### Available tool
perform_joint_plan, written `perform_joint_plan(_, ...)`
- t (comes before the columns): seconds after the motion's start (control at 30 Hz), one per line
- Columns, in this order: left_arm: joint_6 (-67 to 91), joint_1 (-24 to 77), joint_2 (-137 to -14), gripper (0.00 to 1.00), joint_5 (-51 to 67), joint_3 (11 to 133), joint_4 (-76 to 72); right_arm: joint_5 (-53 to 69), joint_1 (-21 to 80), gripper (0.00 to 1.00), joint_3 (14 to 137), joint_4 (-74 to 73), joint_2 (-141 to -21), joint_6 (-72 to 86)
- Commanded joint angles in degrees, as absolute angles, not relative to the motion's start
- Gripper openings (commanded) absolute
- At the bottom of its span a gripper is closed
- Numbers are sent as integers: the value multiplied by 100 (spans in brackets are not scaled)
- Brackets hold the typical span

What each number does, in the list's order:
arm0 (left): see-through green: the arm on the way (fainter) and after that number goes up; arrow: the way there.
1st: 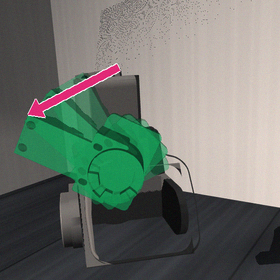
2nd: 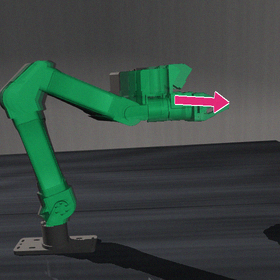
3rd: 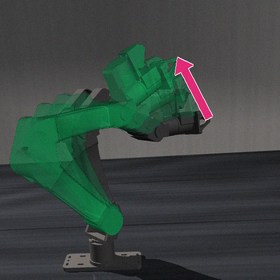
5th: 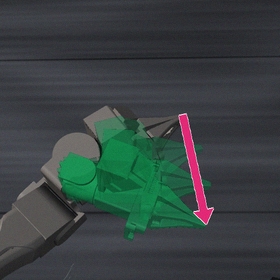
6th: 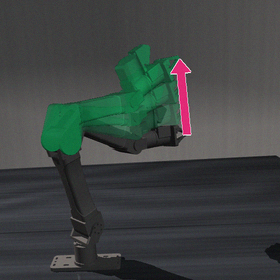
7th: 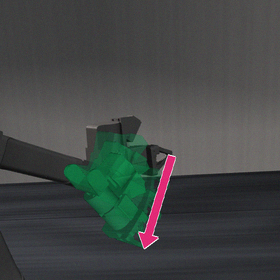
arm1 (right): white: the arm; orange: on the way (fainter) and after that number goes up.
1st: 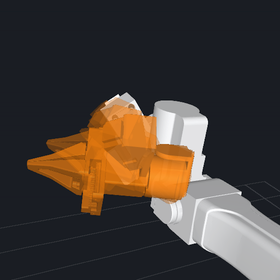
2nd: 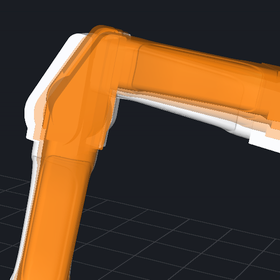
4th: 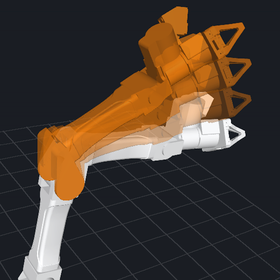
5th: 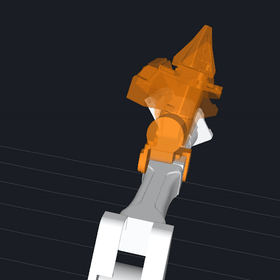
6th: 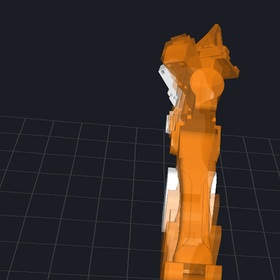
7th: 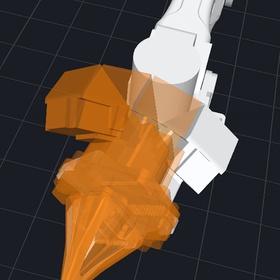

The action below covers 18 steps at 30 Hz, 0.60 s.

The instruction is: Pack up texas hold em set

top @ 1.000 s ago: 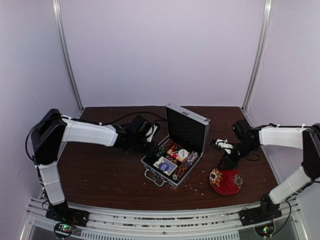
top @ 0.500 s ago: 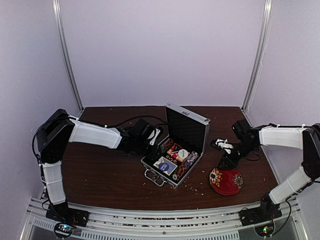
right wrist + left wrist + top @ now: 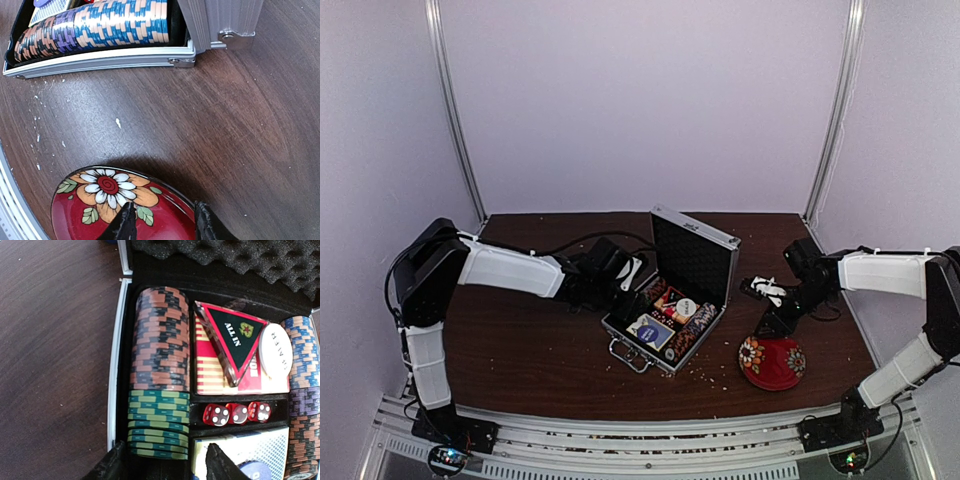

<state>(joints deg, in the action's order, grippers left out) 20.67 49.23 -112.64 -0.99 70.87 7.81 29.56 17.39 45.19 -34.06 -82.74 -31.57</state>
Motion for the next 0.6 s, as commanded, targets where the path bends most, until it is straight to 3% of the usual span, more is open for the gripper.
perform_joint_plan(0.0,1978,4886,-11161,56,-245,7188,835,2876,1777,40,4649,-3440,-8256,-3175)
perform_joint_plan(0.33,1837,4882,-10135,68,-238,6575,841,3152,1505,39,4904,-3692,-8061,-3267)
perform_joint_plan(0.57,2005,4808,-9641,89,-506,5913,727,3156,1141,39,5820,-3897,-8361,-3222)
